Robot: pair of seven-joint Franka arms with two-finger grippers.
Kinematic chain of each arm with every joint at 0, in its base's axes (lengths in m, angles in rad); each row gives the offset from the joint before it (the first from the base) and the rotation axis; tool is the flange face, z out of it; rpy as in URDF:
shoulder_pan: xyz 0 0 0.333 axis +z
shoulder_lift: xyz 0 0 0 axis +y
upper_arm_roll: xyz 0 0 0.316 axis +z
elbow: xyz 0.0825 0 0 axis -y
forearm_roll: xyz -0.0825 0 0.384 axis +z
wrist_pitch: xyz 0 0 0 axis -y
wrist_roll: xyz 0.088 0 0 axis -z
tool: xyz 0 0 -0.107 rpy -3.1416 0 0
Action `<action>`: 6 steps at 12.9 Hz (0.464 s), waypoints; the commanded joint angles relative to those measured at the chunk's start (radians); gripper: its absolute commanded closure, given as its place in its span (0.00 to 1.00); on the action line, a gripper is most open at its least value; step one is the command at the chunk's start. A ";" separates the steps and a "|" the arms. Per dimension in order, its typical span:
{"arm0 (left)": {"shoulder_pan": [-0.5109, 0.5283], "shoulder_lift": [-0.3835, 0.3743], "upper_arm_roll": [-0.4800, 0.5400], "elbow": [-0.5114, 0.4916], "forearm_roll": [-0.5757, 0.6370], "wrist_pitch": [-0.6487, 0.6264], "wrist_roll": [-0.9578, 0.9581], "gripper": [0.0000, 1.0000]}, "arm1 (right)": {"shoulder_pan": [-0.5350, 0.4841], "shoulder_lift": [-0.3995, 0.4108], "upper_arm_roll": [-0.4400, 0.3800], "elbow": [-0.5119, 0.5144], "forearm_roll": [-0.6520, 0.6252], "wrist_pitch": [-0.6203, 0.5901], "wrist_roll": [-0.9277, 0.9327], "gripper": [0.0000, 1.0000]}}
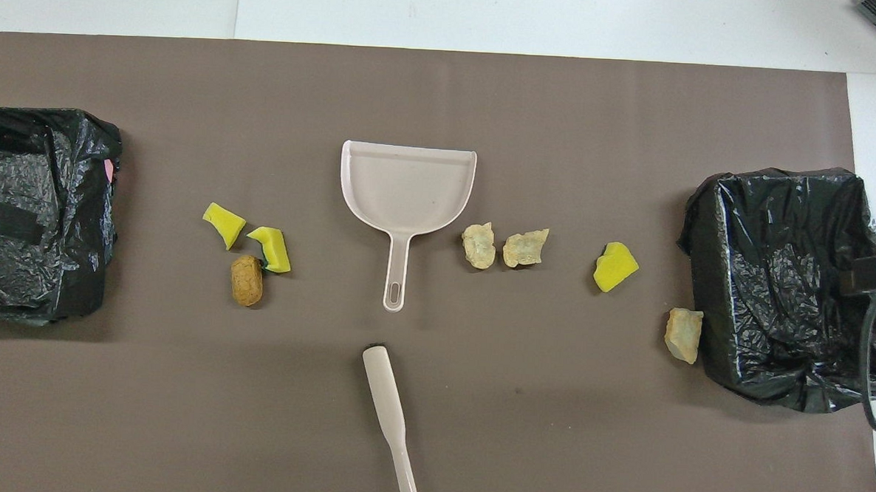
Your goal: Sweep and dump trash in bin
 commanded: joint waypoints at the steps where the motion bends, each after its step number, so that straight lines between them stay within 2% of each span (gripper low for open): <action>1: 0.004 -0.014 -0.003 -0.007 0.012 0.001 -0.002 0.00 | -0.002 -0.013 0.002 -0.014 0.016 -0.015 0.027 0.00; 6: 0.004 -0.014 -0.003 -0.007 0.012 0.001 -0.002 0.00 | -0.009 -0.022 0.002 -0.026 0.014 -0.017 0.018 0.00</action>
